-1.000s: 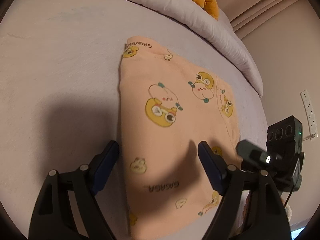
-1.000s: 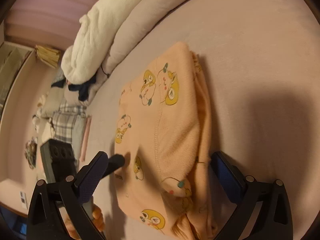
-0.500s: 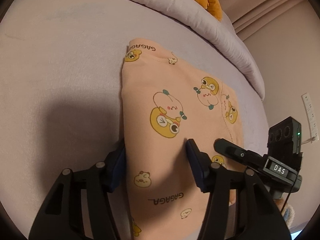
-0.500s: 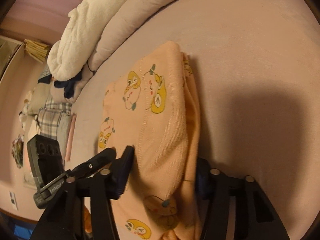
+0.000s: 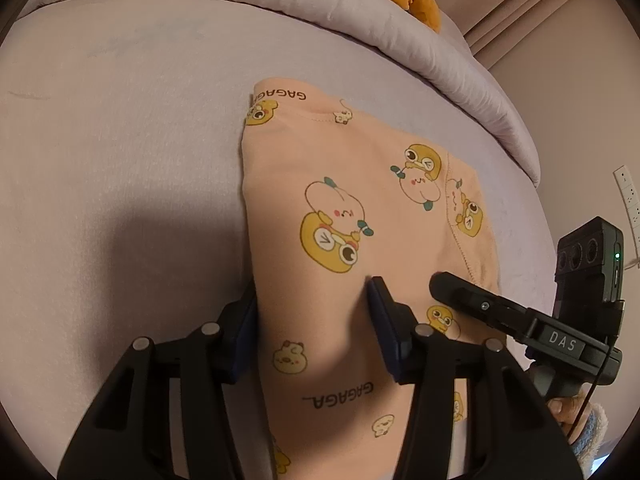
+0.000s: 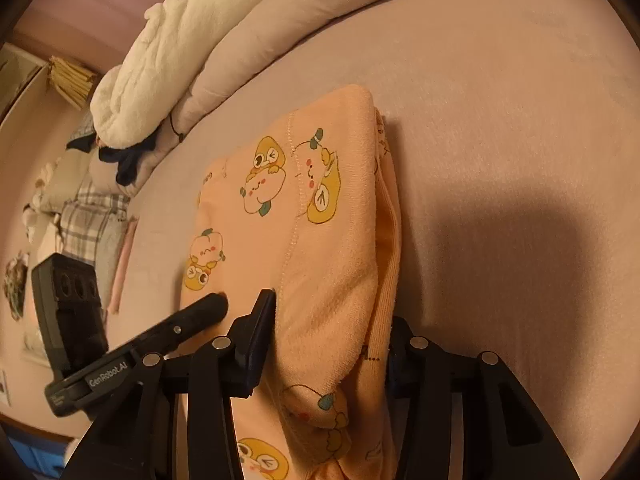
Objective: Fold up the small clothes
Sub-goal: 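Grasp the shirt edge with the right gripper while the left gripper grasps it too, then lift the gripped shirt edge with both grippers and fold it over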
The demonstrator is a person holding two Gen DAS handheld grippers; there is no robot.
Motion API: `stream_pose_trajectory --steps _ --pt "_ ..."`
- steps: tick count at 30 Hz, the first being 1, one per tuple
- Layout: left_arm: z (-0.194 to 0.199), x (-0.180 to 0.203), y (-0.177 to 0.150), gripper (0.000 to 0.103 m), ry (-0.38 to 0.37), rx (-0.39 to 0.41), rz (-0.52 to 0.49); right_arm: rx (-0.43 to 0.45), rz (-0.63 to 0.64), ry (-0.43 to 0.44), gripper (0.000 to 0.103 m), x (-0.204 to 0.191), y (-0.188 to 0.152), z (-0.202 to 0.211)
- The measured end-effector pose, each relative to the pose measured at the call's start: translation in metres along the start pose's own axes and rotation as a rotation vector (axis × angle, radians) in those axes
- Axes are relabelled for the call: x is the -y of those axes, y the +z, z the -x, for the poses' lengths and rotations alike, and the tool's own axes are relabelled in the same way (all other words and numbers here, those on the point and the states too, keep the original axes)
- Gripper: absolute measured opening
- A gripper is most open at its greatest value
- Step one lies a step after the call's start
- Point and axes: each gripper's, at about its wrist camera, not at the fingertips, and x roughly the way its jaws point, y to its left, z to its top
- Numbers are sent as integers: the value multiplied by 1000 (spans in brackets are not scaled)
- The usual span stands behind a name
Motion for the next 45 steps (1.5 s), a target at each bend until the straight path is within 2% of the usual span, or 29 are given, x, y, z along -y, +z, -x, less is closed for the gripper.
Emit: stream_pose_trajectory --steps 12,14,19,26,37,45 --pt "0 5 1 47 29 -3 -25 5 27 -44 45 -5 1 0" --pt "1 6 2 40 28 -3 -25 6 39 -61 40 -9 1 0" --pt "3 8 0 35 22 6 -34 23 90 -98 33 -21 -2 1" --pt "15 7 -2 27 -3 39 -29 61 159 -130 28 -33 -6 8" --pt "32 14 -12 25 12 60 -60 73 212 -125 28 -48 -17 18" --pt "50 20 -36 25 17 73 -81 92 263 -104 28 -67 -37 32"
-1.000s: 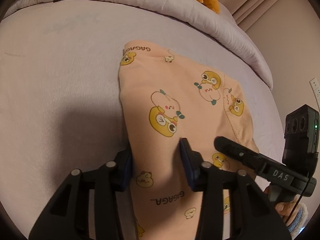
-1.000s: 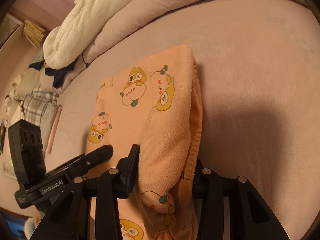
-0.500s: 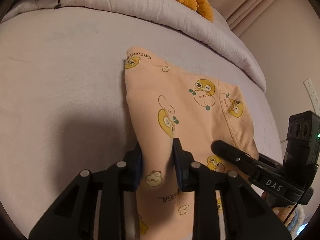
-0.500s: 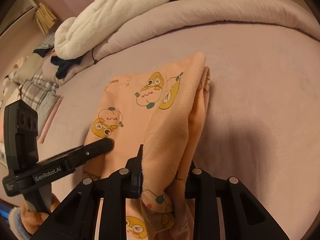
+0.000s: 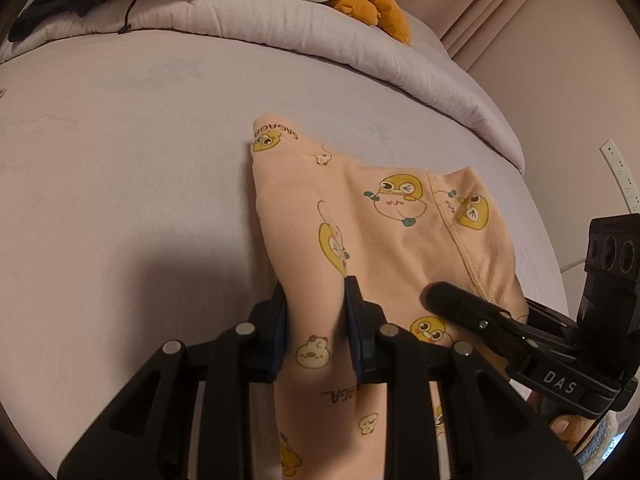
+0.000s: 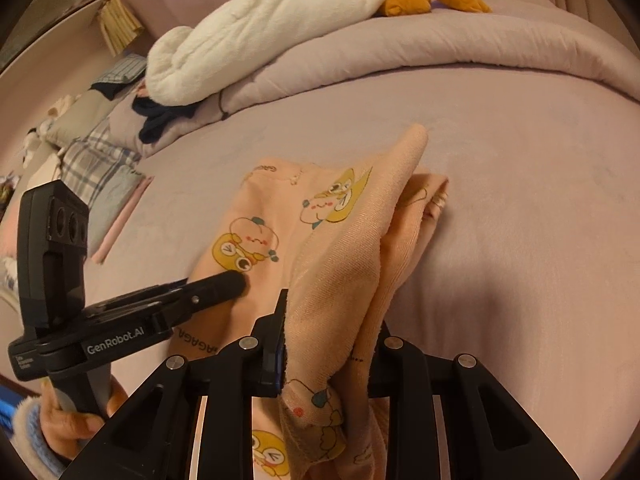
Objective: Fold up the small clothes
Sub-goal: 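Lift the gripped shirt edge with both grippers and fold it over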
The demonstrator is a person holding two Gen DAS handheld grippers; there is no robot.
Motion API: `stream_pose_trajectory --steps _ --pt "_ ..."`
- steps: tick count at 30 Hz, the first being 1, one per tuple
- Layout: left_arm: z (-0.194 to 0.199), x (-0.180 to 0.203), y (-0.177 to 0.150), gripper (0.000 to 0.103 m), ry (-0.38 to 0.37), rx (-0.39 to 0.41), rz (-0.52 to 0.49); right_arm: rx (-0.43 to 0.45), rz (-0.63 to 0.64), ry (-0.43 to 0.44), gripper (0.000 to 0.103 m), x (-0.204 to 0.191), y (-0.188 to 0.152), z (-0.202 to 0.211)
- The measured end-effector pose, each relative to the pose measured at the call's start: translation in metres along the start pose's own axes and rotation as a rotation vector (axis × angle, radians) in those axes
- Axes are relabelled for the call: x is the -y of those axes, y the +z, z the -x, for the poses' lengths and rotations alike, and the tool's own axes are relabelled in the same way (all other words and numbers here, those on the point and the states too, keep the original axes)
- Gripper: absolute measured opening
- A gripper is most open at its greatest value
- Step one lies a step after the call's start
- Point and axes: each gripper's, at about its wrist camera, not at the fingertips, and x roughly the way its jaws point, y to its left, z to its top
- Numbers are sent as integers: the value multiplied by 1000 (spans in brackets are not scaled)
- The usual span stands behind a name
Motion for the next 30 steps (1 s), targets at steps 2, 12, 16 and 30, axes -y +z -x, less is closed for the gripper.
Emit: stream_pose_trajectory --steps 2,12,16,30 --pt "9 2 -8 25 -4 8 -1 3 9 6 28 -4 -4 4" --pt "56 14 -57 25 28 63 -47 26 59 48 28 -36 -39 32" --pt "77 13 -76 24 38 81 -42 27 75 74 28 -49 -53 40" --pt "137 -8 -115 24 71 158 21 45 173 137 28 -102 -76 54"
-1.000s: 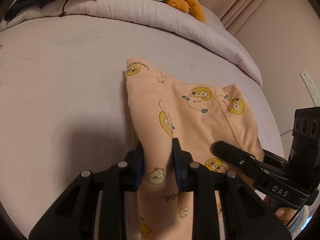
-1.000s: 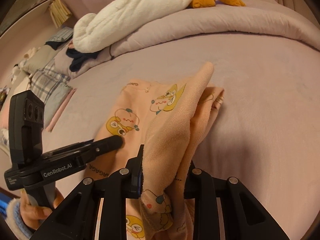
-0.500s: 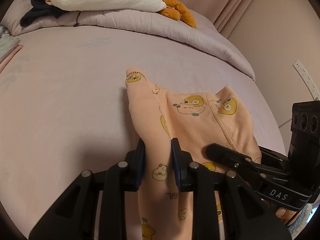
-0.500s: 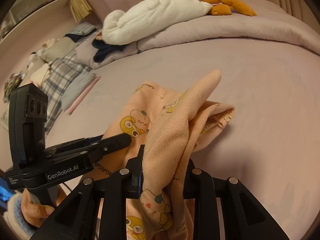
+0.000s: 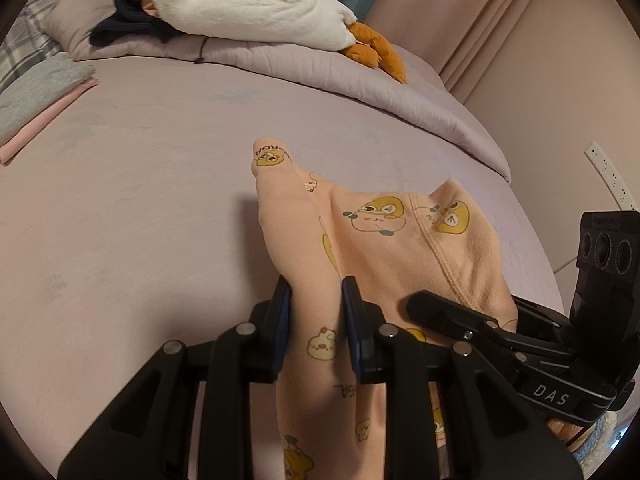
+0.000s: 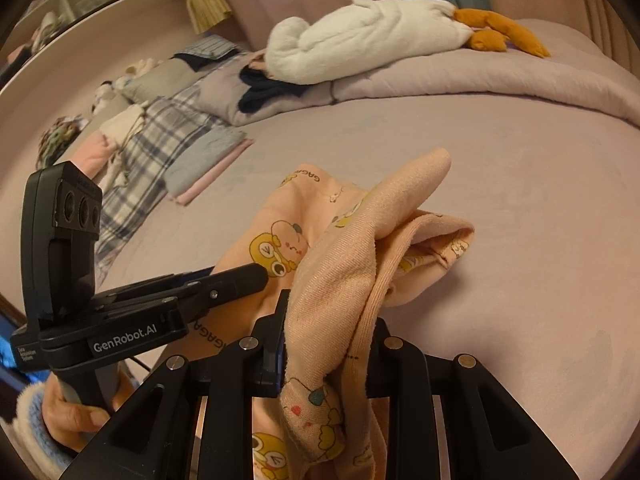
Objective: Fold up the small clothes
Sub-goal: 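Lift the gripped shirt edge with both grippers and fold it over, then lay the folded edge down on the shirt and open both grippers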
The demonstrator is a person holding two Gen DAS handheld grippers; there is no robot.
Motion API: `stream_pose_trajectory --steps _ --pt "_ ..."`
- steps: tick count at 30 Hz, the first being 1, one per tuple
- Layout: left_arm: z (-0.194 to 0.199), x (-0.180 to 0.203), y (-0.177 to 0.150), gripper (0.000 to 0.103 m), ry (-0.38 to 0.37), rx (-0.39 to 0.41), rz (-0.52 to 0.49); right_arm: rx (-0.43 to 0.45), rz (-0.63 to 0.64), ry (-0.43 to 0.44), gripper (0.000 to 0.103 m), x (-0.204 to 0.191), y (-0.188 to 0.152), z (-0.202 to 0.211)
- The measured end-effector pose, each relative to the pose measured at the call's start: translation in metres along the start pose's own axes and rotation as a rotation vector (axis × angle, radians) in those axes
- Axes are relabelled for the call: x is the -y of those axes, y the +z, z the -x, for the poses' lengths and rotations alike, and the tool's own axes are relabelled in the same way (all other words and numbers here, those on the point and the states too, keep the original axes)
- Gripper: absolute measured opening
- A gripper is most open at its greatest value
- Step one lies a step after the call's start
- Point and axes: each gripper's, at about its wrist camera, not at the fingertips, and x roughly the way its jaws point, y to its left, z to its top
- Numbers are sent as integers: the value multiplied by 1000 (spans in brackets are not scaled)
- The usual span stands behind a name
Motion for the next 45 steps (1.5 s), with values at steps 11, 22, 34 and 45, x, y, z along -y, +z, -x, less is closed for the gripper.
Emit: stream_pose_trajectory --steps 11,22,34,45 --pt "20 -28 -3 24 21 39 47 -16 66 30 28 -27 3 -13" --pt "13 -61 26 23 53 68 61 -6 117 48 28 -43 27 -42" --pt "-42 -92 71 22 75 53 65 1 114 46 28 -27 62 -92" --pt "-88 -107 74 25 116 -8 69 -60 83 20 28 3 67 -128"
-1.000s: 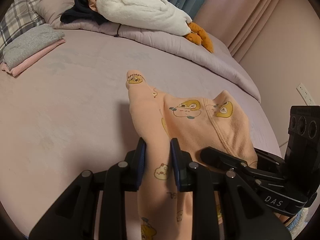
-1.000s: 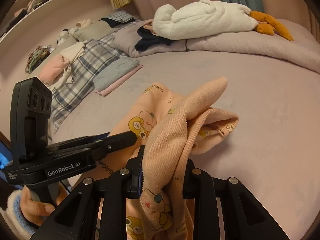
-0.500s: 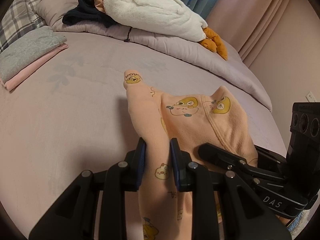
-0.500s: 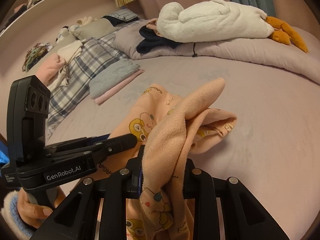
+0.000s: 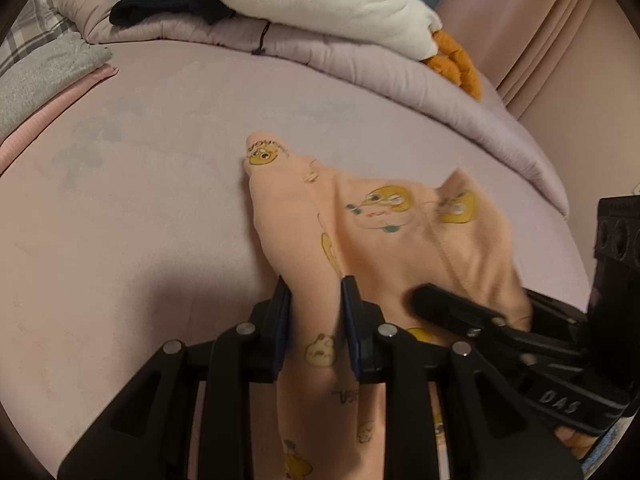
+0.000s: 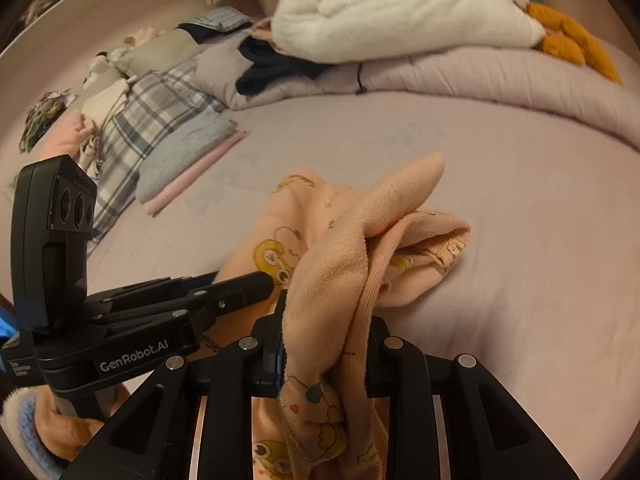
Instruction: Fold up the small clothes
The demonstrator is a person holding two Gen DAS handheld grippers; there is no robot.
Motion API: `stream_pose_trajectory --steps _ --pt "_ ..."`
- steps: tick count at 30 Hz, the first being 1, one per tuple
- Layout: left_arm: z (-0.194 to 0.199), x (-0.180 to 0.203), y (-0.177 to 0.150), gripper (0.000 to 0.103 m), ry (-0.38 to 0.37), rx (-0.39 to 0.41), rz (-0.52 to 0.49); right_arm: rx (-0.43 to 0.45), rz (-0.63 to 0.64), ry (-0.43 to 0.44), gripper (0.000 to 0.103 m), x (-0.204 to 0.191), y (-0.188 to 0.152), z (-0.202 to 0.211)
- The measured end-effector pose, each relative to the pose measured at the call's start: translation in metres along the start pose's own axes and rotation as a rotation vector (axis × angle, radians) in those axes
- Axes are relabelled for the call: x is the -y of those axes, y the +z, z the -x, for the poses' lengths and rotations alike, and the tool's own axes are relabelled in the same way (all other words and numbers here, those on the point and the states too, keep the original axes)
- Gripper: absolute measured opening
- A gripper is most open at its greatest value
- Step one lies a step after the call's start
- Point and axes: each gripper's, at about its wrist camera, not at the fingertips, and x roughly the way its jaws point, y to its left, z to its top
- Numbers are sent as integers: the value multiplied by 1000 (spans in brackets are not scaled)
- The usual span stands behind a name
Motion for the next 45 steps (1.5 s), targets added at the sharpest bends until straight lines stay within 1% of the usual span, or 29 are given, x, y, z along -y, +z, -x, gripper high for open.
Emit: stream_pose_trajectory --steps 4,7,9,10,12,13,14,15,16,18,20,22,24,28,32,35,37,42,43,45 --pt "-3 -11 -5 26 28 -35 22 -27 -44 17 28 11 -2 1" --pt "-3 -19 -11 29 34 -50 39 -67 -114 28 28 25 -6 -1" --pt "-3 -20 -13 31 38 -56 39 -88 -159 23 32 34 -10 -2" --pt "-2 -20 -14 34 49 -62 32 -99 -200 34 33 41 -14 -2" --pt "-1 -18 -15 37 62 -64 21 -109 -266 59 40 51 -19 -1" --pt "-1 -17 -16 41 71 -65 15 -115 -298 66 45 56 -22 -1" --pt "0 -17 -18 45 83 -67 9 -116 -317 72 45 58 -24 0" --pt "1 -17 -19 47 91 -67 4 -114 -330 82 45 60 -26 2" --pt "2 -18 -21 49 96 -71 5 -114 -327 83 46 60 -28 5" --pt "4 -18 -25 51 96 -73 10 -117 -313 66 46 57 -30 8" --pt "5 -18 -29 57 111 -71 6 -114 -304 51 46 55 -30 11" --pt "3 -19 -31 59 121 -72 -1 -113 -281 26 48 51 -30 12" --pt "2 -19 -32 59 120 -75 8 -124 -264 4 50 51 -29 7" --pt "10 -17 -37 59 119 -76 2 -125 -271 -3 50 52 -27 7" --pt "16 -13 -48 60 123 -75 -16 -105 -194 -3 50 37 -31 18" --pt "14 -13 -53 63 134 -78 -21 -136 -122 -48 51 30 -37 12" --pt "16 -13 -54 63 132 -80 -15 -164 -128 -61 51 33 -41 4" --pt "20 -9 -64 64 153 -90 -36 -159 -116 -77 51 30 -42 9" --pt "20 -10 -66 66 156 -94 -32 -167 -111 -86 51 29 -43 8" --pt "21 -9 -71 66 160 -102 -27 -183 -104 -103 51 29 -48 6"
